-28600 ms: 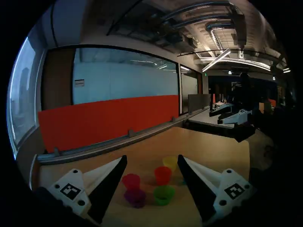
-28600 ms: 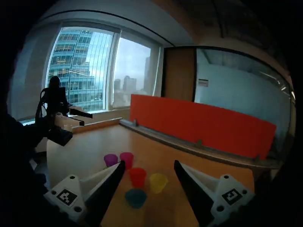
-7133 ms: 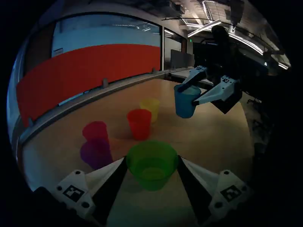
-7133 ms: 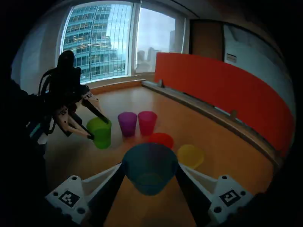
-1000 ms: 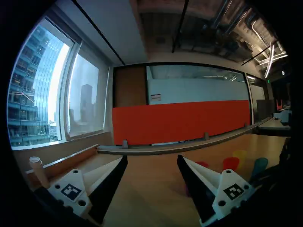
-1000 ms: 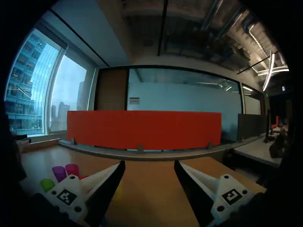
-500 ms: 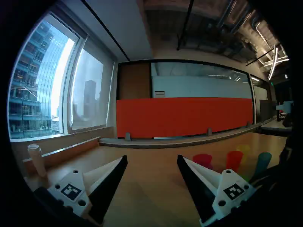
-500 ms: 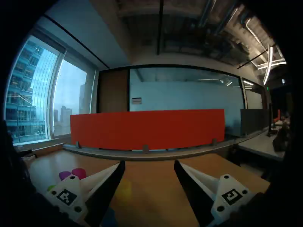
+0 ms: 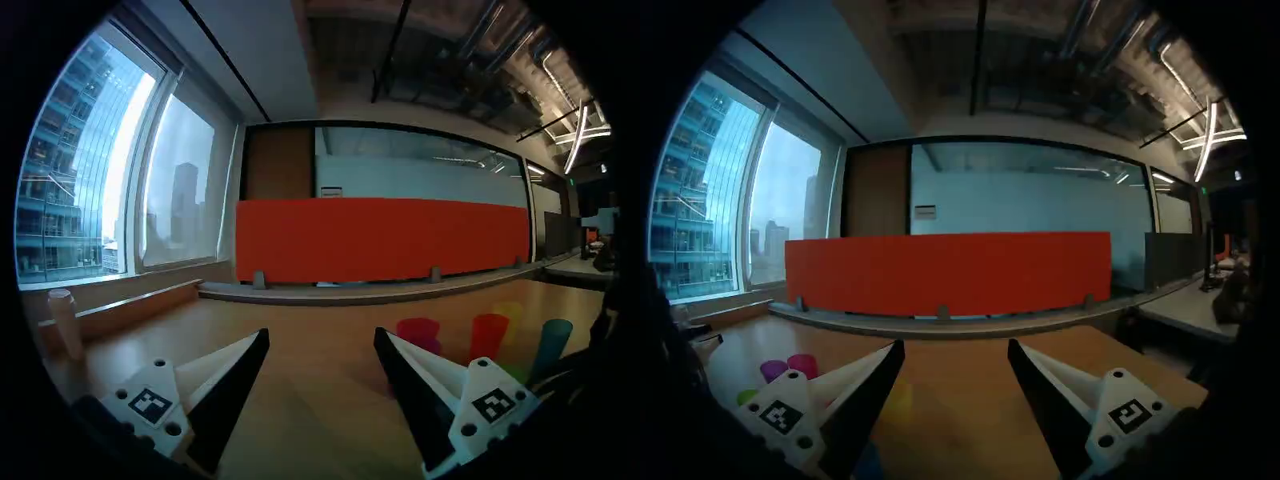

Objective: Pour water

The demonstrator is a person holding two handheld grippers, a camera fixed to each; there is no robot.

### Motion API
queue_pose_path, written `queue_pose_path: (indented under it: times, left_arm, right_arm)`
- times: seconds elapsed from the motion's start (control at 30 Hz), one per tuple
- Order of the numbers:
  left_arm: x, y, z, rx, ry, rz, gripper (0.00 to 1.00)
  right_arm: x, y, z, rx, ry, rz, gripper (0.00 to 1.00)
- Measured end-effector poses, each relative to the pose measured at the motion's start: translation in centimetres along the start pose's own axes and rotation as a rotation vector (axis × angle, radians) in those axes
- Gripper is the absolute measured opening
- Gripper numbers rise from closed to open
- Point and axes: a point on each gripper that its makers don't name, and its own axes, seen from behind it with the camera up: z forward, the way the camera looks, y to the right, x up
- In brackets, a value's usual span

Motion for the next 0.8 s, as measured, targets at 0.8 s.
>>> queue_pose_path:
  times: [0.8]
  left_arm:
    - [-1.3,-0.8,0.4,0.006,-0.027,-0.003,0.98]
  right_arm:
    - [0.2,0.6,-0.4,-0.006,0.007,0.005,1.00]
